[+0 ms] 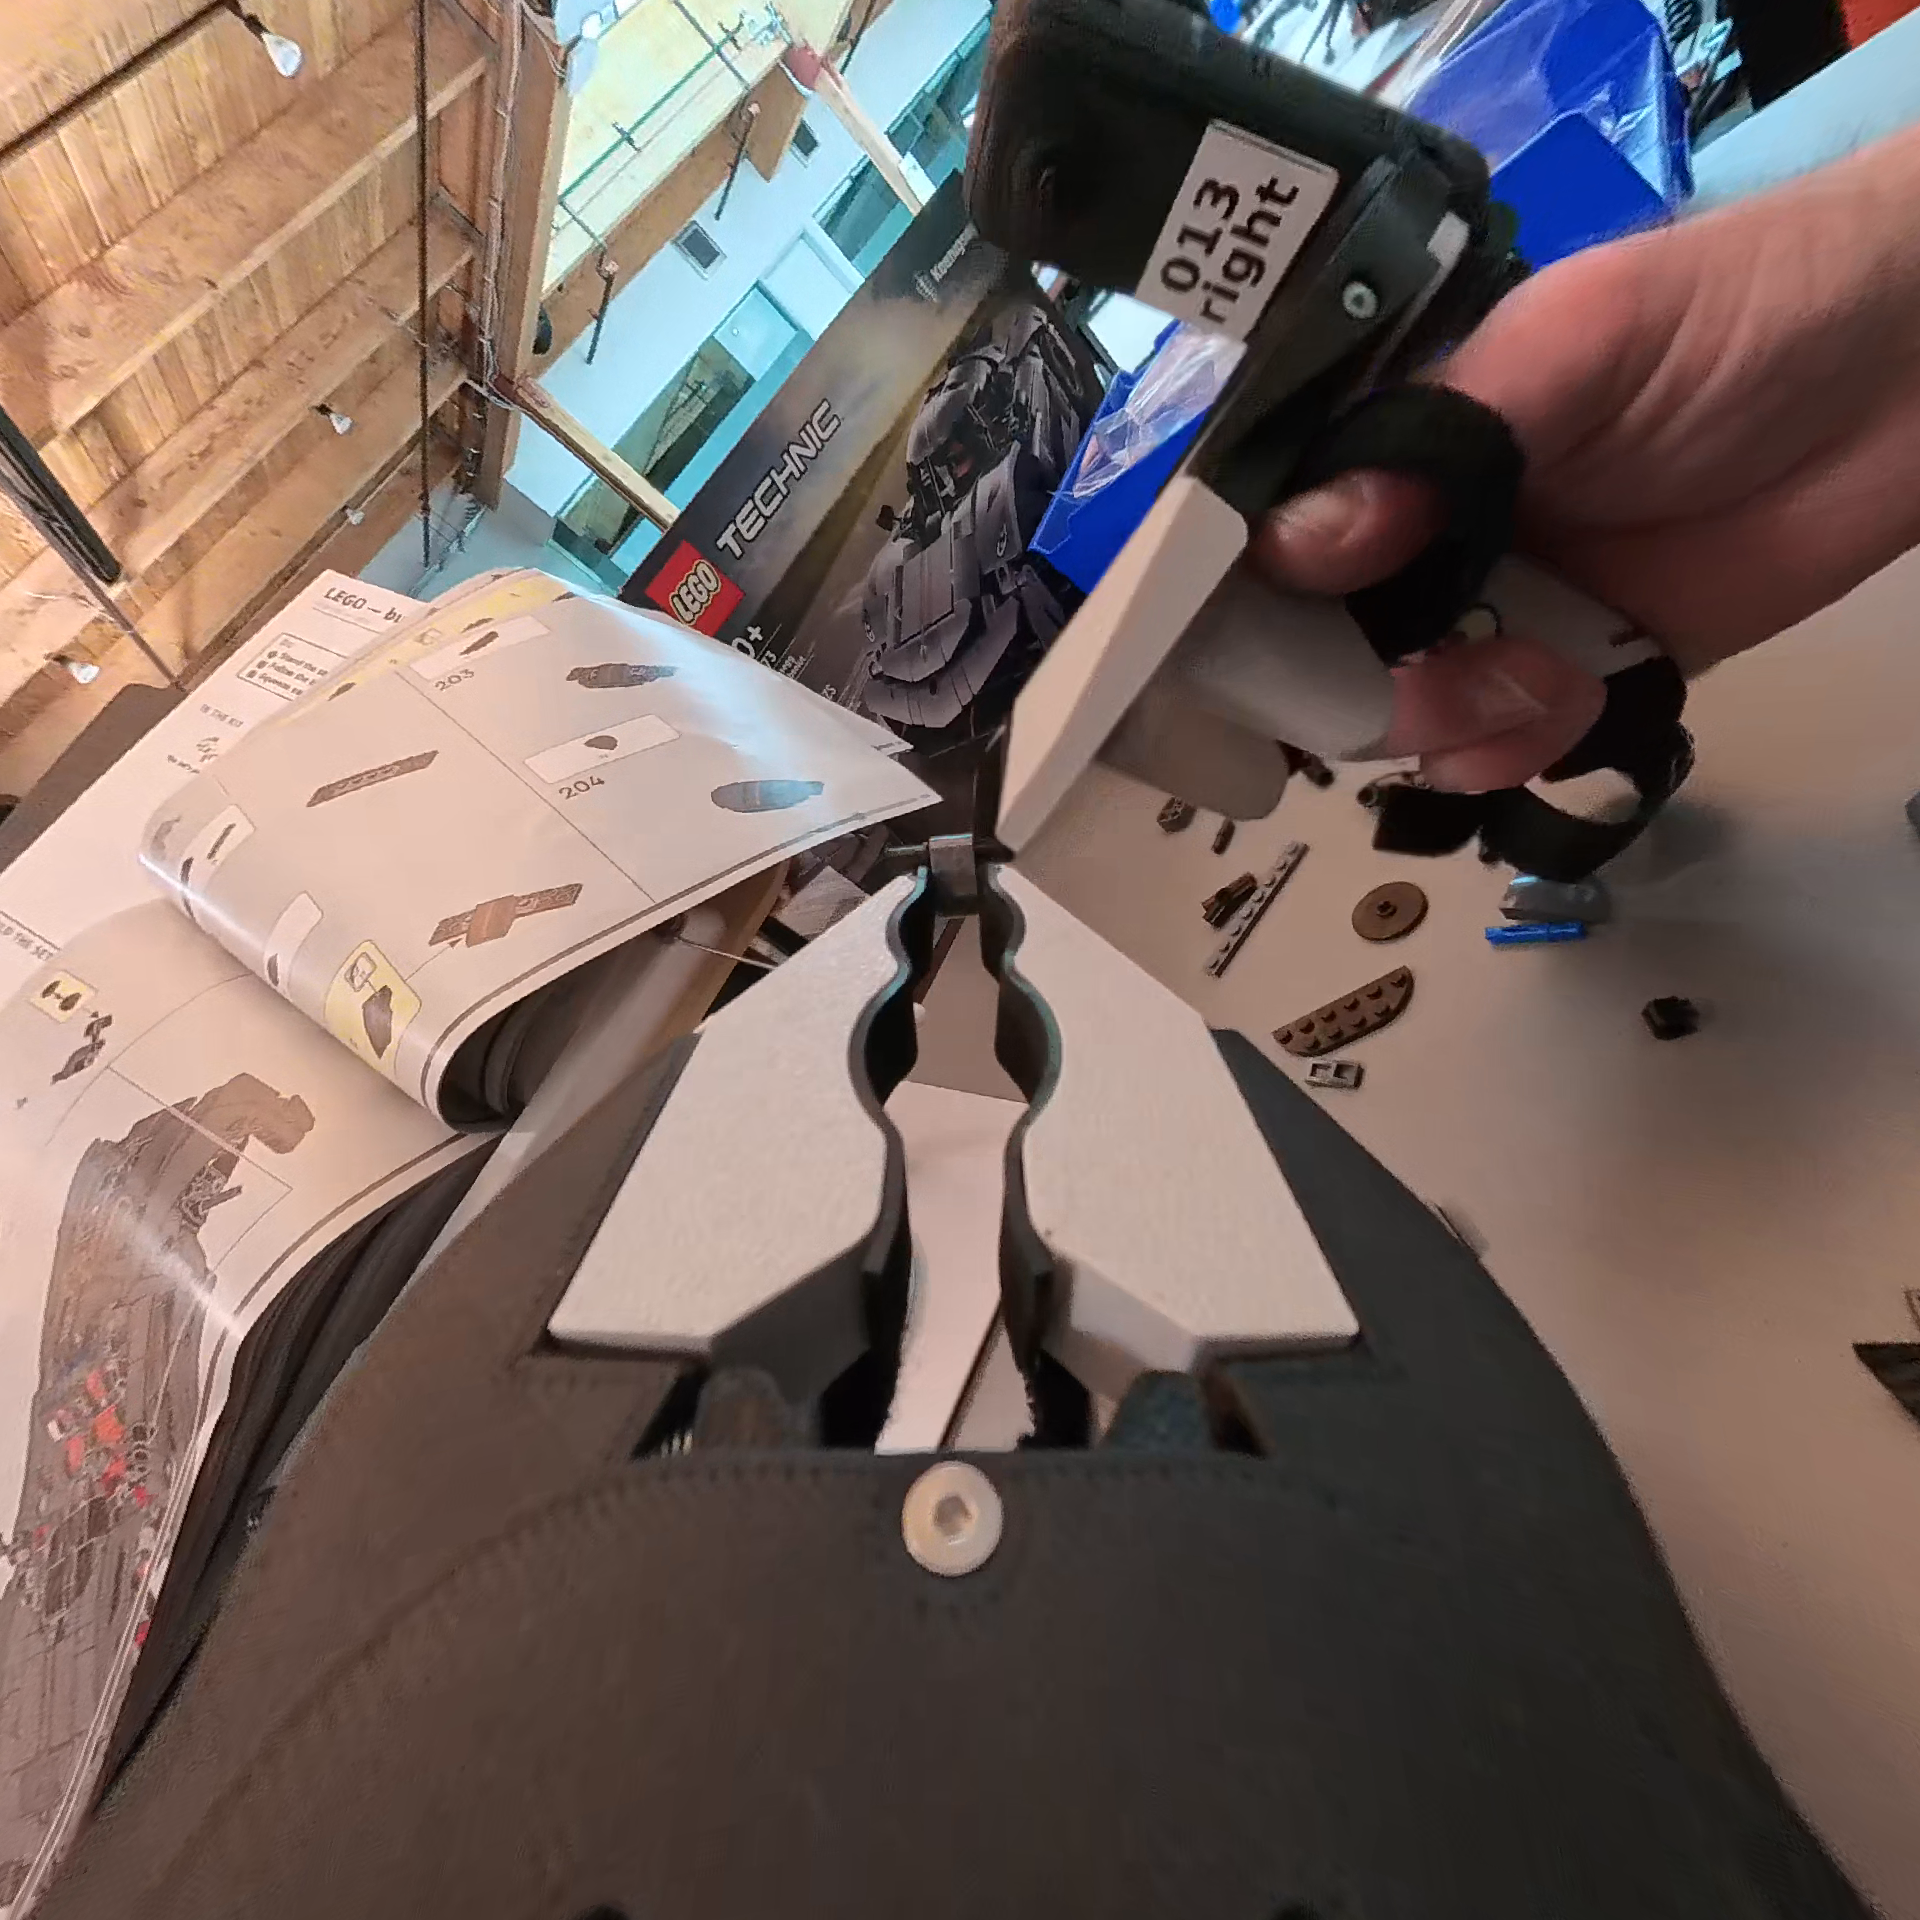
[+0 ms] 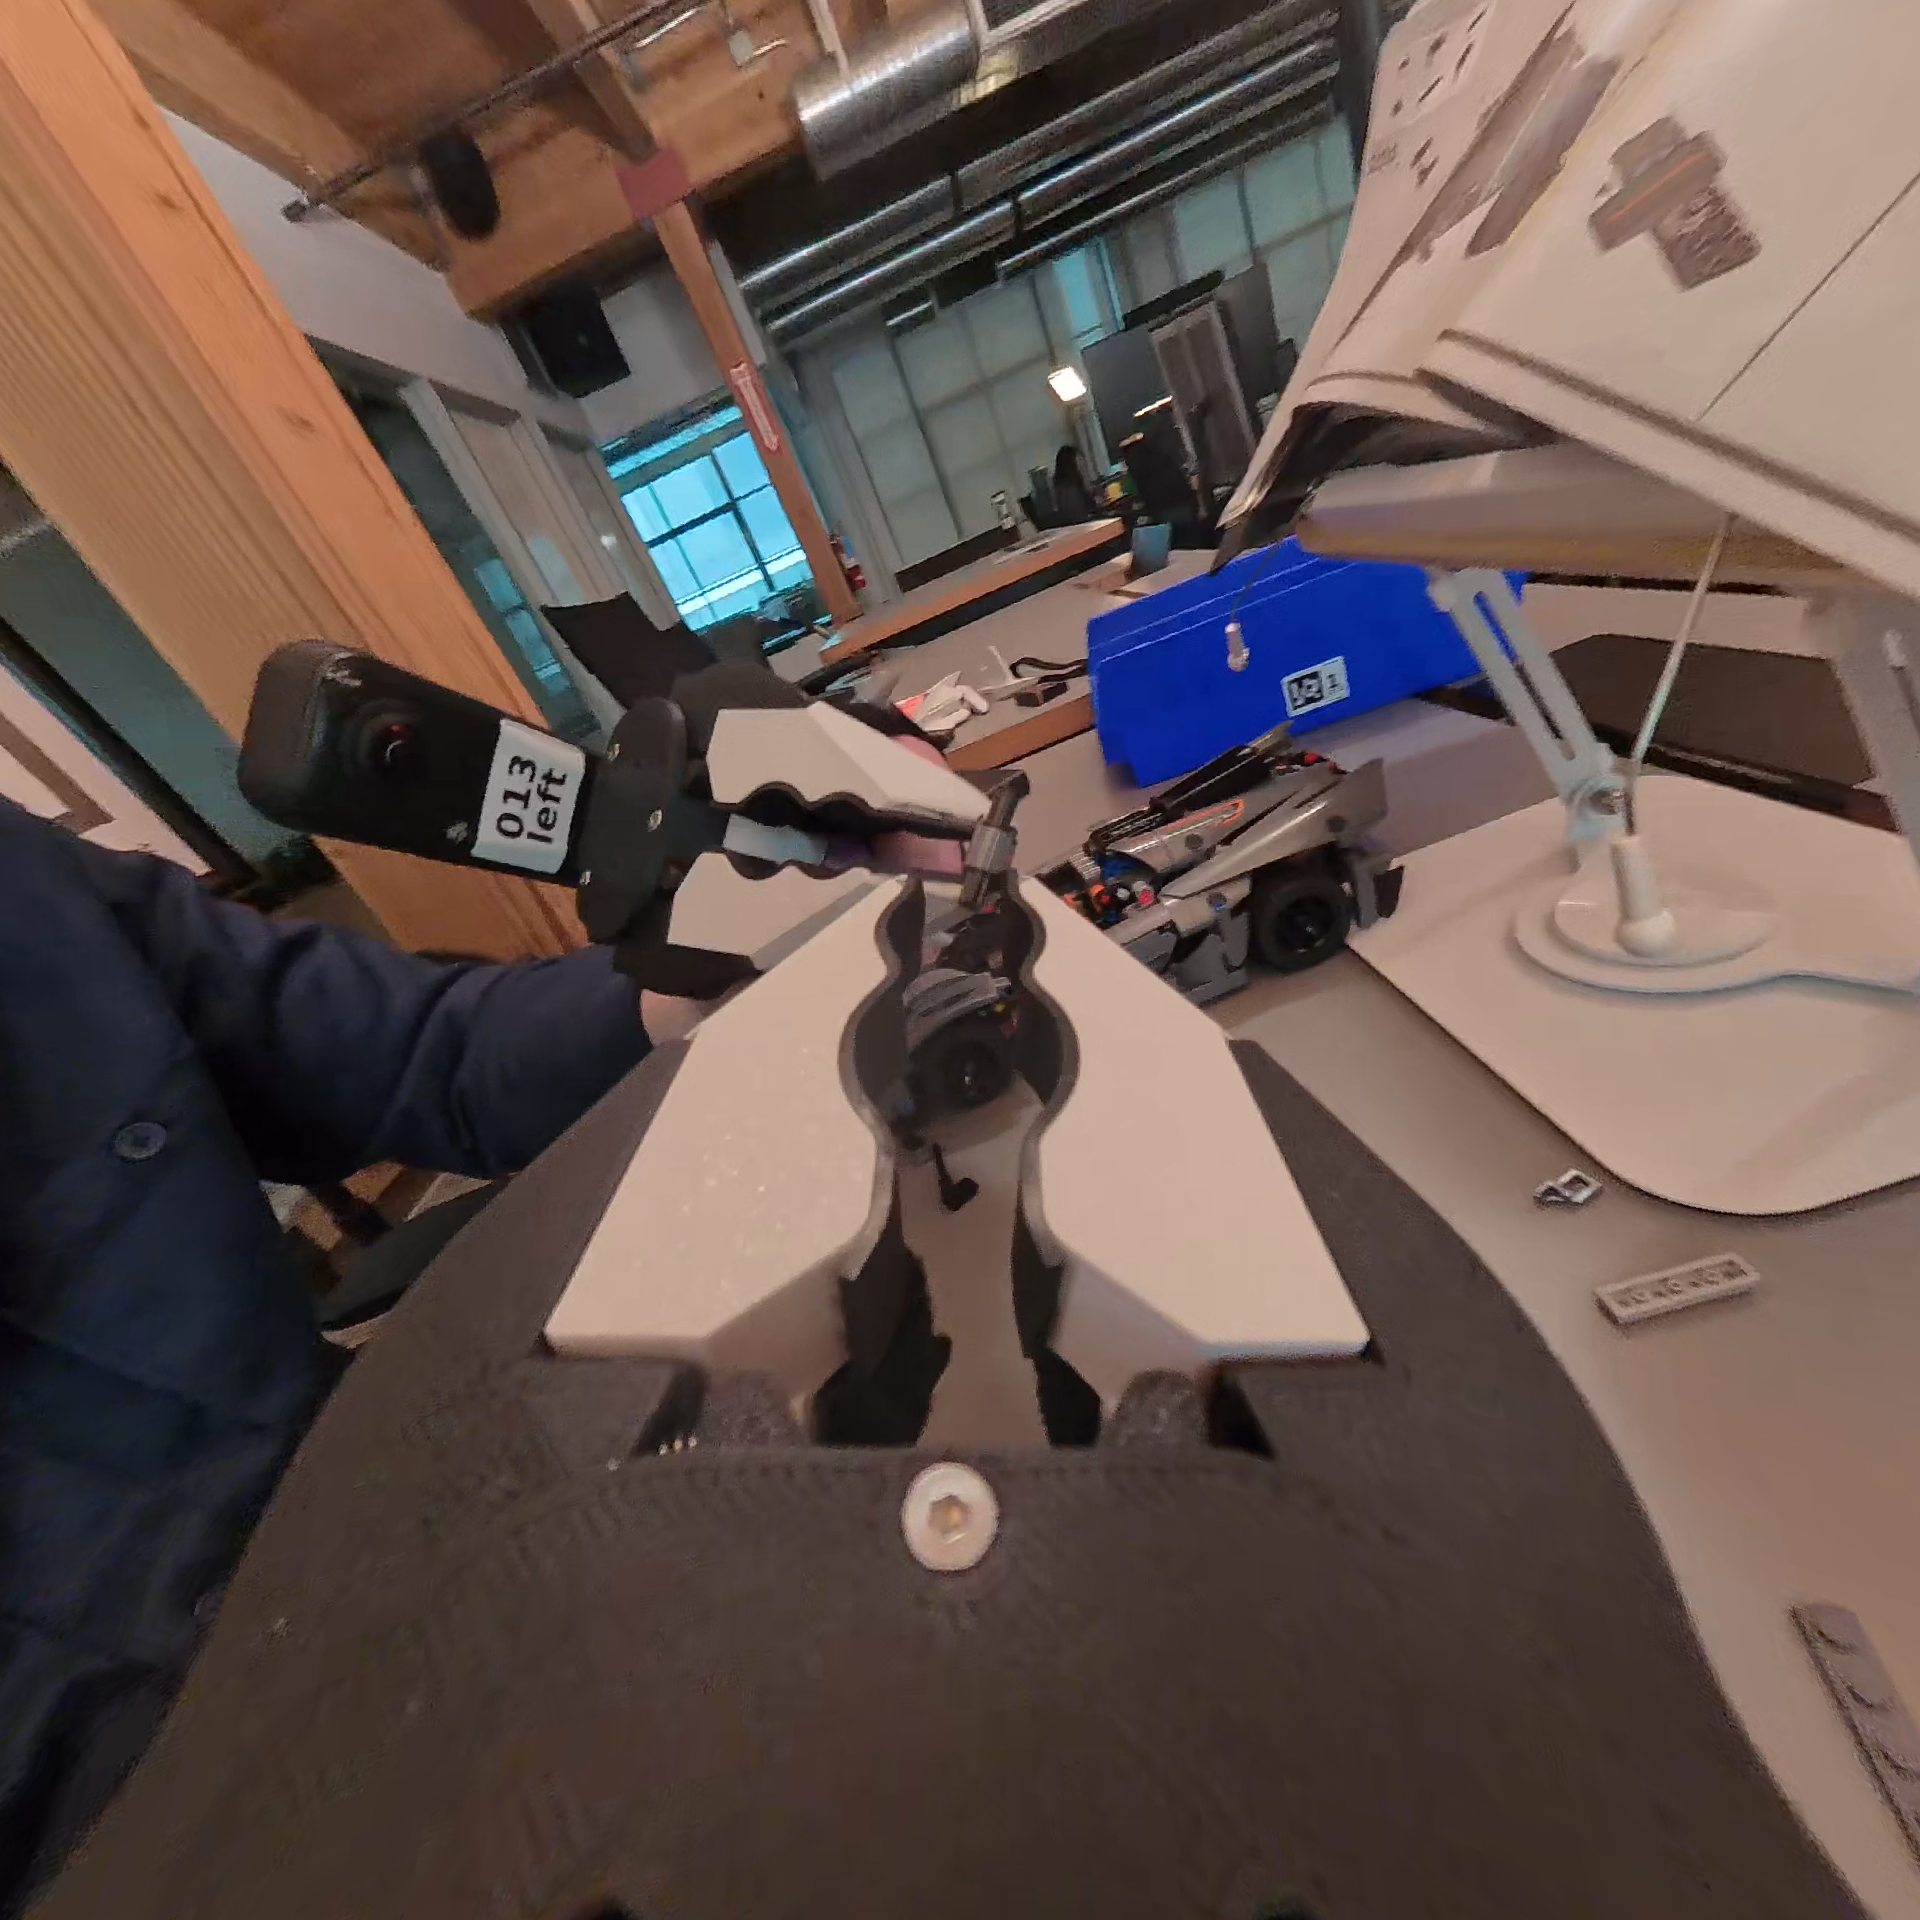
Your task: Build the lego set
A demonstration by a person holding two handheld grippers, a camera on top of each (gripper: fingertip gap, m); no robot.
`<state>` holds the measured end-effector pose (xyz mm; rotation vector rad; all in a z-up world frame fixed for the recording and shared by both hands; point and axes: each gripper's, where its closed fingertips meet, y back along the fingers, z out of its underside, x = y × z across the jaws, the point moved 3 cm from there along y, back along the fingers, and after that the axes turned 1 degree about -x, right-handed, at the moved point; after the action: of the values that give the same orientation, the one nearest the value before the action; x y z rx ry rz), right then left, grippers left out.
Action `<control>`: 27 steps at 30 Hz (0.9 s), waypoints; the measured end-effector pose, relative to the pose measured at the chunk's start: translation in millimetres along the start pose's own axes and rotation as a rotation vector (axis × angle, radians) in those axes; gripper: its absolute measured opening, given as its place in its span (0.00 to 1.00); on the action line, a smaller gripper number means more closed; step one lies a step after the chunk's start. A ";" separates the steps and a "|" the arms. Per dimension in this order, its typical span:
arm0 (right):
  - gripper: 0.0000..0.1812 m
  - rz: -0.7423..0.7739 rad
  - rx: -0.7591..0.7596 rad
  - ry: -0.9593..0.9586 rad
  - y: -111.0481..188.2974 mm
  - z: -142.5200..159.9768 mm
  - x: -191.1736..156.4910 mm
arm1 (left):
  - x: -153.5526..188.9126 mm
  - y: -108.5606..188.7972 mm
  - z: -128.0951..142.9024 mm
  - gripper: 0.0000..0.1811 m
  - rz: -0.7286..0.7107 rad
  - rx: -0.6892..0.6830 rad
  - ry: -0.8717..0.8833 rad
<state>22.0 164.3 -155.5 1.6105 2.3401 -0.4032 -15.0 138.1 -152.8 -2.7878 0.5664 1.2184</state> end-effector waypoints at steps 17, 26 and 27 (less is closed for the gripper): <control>0.02 0.157 -0.126 0.196 2.6 7.9 5.9 | -4.5 2.8 8.8 0.16 0.093 -0.035 0.018; 0.02 0.215 -0.303 0.318 -0.8 30.1 10.1 | 15.8 4.1 17.0 0.03 0.257 -0.082 -0.022; 0.02 0.212 -0.295 0.317 -1.2 29.6 9.7 | 15.0 4.5 16.6 0.02 0.257 -0.093 -0.016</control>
<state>19.5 161.1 -186.3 1.8519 2.2693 0.2495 -18.8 132.3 -174.6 -2.8458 0.9142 1.3424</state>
